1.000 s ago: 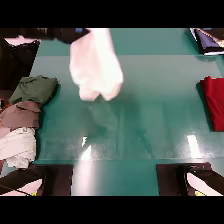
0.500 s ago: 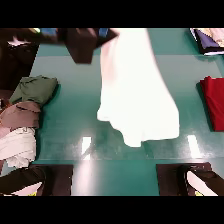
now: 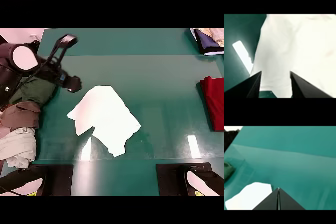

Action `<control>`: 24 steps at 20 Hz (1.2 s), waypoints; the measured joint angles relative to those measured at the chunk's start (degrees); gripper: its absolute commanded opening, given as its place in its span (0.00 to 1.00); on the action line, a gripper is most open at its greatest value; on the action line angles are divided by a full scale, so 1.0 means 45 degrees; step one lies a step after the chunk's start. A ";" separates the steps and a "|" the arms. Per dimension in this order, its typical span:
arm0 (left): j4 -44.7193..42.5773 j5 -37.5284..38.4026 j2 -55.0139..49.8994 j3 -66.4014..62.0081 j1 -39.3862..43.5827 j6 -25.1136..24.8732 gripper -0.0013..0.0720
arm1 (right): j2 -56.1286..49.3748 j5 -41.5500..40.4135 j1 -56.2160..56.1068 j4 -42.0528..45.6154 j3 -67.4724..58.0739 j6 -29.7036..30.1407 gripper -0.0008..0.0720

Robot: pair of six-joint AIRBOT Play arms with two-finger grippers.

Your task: Fold the shirts.

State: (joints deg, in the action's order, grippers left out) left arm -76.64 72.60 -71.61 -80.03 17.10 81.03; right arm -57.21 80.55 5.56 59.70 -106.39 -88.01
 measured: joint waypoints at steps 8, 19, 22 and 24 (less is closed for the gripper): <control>0.1190 -0.0291 -0.0049 0.3842 -0.1559 0.0277 0.62 | -0.0879 0.1350 0.0000 -0.0019 0.0000 0.0000 0.03; 0.2623 -0.2686 -0.0131 0.6047 -0.1545 0.0282 0.62 | -0.1588 0.2356 -0.0792 0.0044 0.0010 -0.0005 0.03; 0.2715 -0.3177 -0.0578 0.6096 -0.1496 0.0325 0.47 | -0.1632 0.2259 -0.1530 0.0073 0.0010 -0.0005 0.04; 0.2817 -0.3361 -0.0801 0.6096 -0.1496 0.0330 0.06 | -0.1647 0.2147 -0.1875 0.0102 0.0015 -0.0005 0.04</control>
State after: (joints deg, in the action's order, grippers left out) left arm -63.96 57.47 -75.22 -52.60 10.37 82.52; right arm -64.62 90.21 -2.87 60.16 -106.32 -88.03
